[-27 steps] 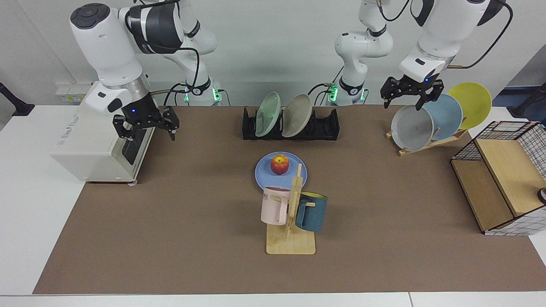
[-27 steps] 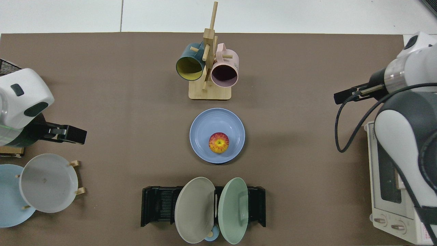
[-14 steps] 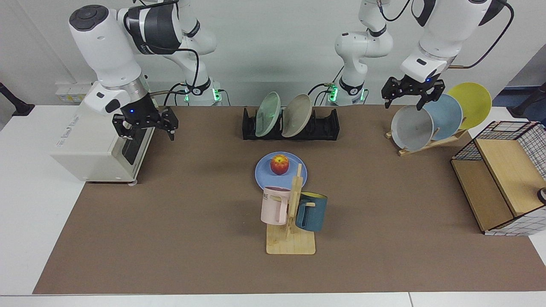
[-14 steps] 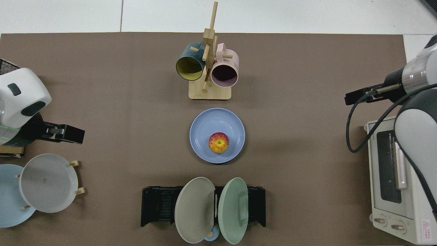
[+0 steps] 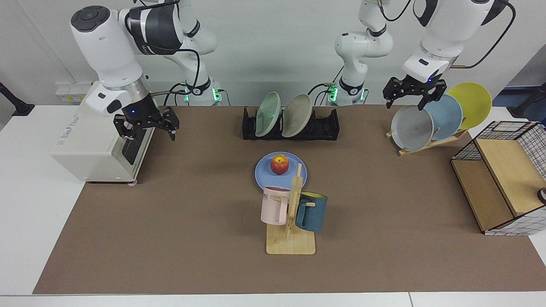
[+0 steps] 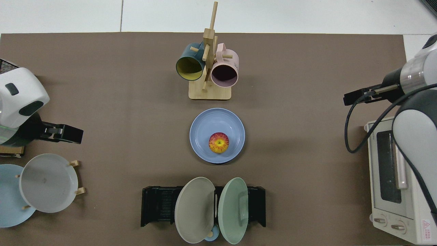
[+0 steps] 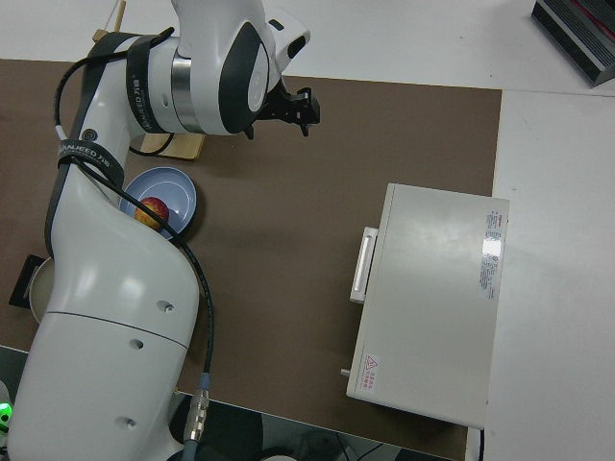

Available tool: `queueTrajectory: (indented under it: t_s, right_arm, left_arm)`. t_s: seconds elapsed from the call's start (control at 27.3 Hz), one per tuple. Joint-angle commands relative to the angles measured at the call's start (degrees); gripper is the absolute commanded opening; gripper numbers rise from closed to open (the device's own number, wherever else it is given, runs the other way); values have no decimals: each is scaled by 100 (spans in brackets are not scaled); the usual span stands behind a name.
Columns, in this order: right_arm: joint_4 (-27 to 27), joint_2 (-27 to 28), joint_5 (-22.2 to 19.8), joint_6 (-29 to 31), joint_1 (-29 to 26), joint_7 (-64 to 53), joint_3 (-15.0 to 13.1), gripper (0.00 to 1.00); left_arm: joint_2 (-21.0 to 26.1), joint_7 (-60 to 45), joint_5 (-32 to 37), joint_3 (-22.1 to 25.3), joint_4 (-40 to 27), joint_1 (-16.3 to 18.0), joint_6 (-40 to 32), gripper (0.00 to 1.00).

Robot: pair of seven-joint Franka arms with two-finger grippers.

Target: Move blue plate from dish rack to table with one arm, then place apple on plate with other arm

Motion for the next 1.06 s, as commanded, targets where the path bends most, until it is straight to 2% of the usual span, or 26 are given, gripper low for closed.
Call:
queueTrajectory:
  t_s: [0.0, 0.66, 0.73, 1.03]
  right_arm:
    - [-155, -133, -88, 27, -32, 140, 50, 100]
    - [-111, -203, -115, -140, -225, -26, 50, 100]
    - [-111, -203, -123, -140, -365, -27, 120, 100]
    - [-111, -212, -141, -140, -1025, -9, 823, 100]
  left_arm:
    - [-4, 11, 61, -5, 77, 12, -85, 100]
    - [-4, 11, 61, -5, 77, 21, -85, 100]
    - [-4, 11, 61, -5, 77, 21, -85, 100]
    - [-4, 11, 61, -5, 77, 12, -85, 100]
